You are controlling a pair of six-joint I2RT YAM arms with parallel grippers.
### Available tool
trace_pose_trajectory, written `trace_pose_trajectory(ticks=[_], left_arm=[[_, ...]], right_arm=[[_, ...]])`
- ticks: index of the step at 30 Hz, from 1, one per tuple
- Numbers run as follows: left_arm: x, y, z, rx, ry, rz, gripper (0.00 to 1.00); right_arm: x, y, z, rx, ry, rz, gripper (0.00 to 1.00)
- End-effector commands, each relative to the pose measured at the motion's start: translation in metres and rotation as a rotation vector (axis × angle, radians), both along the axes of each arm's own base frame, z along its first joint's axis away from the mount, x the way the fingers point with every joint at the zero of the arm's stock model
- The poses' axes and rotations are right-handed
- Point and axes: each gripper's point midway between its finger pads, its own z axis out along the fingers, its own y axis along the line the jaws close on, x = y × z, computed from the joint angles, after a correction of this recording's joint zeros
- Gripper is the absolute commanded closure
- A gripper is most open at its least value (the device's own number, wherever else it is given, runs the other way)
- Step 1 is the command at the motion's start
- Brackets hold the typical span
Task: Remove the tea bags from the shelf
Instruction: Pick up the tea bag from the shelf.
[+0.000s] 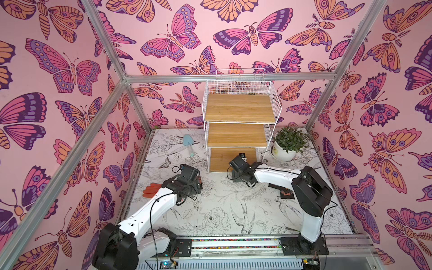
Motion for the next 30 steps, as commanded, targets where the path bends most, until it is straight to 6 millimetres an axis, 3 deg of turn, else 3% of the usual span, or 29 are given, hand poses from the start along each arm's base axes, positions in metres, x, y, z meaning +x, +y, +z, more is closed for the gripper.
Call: trace_pose_trajectory(ticks=[1,8,20,30], left_arm=[[-0.004,0.002,-0.003,-0.003,0.013,0.004,0.18],[-0.003,0.001,-0.004,-0.004,0.016,-0.003,0.18],[-0.002,0.001,-0.005,0.003,0.020,-0.002,0.18],[0.000,0.001,-0.004,0.007,0.019,0.000,0.18]], right_arm=[[0.009,-0.011,0.020,-0.032,-0.052,-0.075,0.12],[0.020,-0.015,0.017,0.004,-0.075,-0.159,0.04],[0.036,-0.023,-0.014,0.012,0.010,-0.211,0.02],[0.024,-0.018,-0.043,0.046,0.112,-0.211,0.08]])
